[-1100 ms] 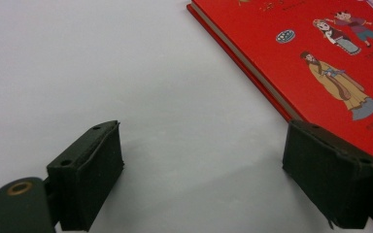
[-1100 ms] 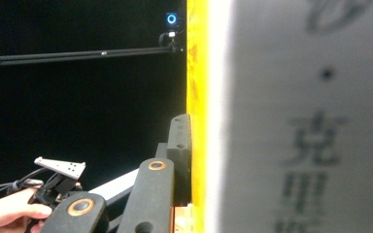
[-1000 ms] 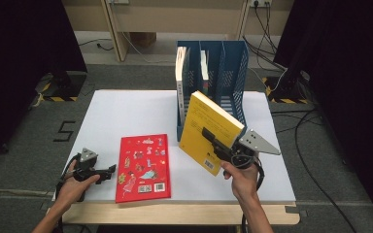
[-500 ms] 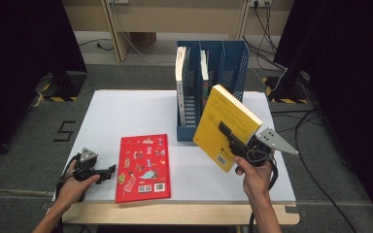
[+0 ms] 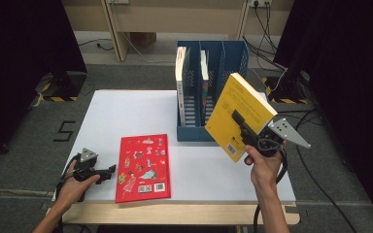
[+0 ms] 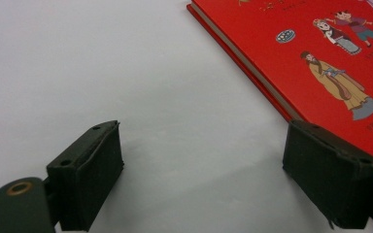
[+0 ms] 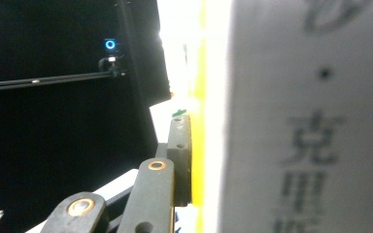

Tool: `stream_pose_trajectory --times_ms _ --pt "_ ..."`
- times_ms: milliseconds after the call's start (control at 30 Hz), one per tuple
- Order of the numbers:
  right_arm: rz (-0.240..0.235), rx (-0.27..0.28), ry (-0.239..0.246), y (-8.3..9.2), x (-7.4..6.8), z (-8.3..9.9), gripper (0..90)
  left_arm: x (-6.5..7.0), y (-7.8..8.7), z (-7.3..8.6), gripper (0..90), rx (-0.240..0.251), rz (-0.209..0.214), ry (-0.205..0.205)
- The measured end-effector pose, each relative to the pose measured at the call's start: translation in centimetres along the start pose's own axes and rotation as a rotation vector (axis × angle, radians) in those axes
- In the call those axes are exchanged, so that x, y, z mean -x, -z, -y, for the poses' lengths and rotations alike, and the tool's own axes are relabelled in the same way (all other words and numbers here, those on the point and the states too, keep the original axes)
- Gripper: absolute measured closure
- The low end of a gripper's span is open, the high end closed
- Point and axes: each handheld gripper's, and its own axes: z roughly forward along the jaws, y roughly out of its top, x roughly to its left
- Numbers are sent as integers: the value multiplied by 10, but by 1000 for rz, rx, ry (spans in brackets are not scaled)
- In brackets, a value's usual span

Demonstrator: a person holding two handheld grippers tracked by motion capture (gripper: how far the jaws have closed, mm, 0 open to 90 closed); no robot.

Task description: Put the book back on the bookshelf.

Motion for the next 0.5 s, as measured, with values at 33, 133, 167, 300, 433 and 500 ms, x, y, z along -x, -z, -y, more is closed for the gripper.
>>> stream_pose_trajectory --times_ms 33,133,167,300,433,500 --pt "14 -6 13 -3 3 -3 753 0 0 0 132 -1 0 0" --pt "40 -19 44 -11 8 -8 753 0 0 0 132 -1 0 -1" --pt "51 -21 50 -14 9 -10 753 0 0 0 132 0 0 0" --pt "77 -18 53 -29 17 -13 753 0 0 0 132 0 -1 -1" --pt "122 -28 63 -43 24 -15 753 0 0 0 132 0 0 -1" --pt "139 -29 66 -51 27 -14 753 0 0 0 132 0 0 -1"
